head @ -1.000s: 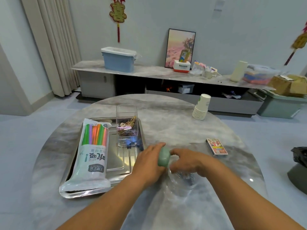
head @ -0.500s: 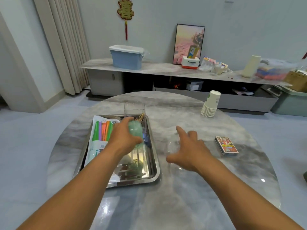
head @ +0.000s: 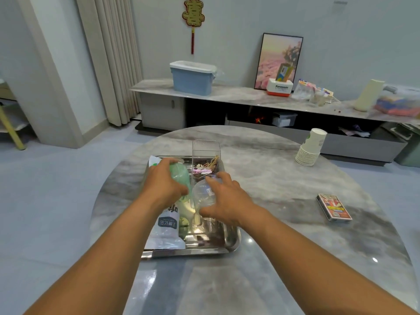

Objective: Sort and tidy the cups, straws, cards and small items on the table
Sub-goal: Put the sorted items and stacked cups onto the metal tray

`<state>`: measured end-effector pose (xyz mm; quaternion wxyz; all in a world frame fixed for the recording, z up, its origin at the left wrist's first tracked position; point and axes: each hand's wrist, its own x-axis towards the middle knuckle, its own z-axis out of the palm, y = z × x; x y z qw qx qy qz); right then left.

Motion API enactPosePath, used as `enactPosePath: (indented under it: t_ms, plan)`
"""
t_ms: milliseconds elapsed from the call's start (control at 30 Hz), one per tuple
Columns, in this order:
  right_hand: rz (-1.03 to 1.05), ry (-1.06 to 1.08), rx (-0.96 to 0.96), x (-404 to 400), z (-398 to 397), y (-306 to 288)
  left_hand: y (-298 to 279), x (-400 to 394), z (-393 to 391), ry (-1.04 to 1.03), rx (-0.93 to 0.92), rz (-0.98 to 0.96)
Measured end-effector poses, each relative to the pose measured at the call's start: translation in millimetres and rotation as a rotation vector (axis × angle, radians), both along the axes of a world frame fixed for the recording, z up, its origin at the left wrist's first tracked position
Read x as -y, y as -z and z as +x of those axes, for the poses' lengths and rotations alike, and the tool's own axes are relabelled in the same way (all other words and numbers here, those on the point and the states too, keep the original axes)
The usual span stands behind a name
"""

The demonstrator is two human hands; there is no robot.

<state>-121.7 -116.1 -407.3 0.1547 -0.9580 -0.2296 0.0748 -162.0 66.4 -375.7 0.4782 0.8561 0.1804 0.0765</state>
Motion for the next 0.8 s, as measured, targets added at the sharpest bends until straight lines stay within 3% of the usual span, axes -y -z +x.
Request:
enactPosePath:
  t_ms: [133, 267, 567, 800]
  plan:
    - [0.131, 0.034, -0.05, -4.8, -9.5, 21.0, -12.8, -6.1, -1.0, -0.004, 0.039, -0.04]
    - [0.065, 0.05, 0.047, -2.5, -19.3, 32.5, -19.7, -2.6, -1.0, 0.044, 0.1, -0.074]
    - [0.201, 0.154, -0.152, 36.9, -8.7, 0.2, 4.7, 36.1, -1.4, 0.251, 0.139, -0.047]
    - [0.279, 0.316, -0.255, 82.3, -8.8, 11.7, 24.2, 47.7, 0.6, 0.201, 0.141, -0.081]
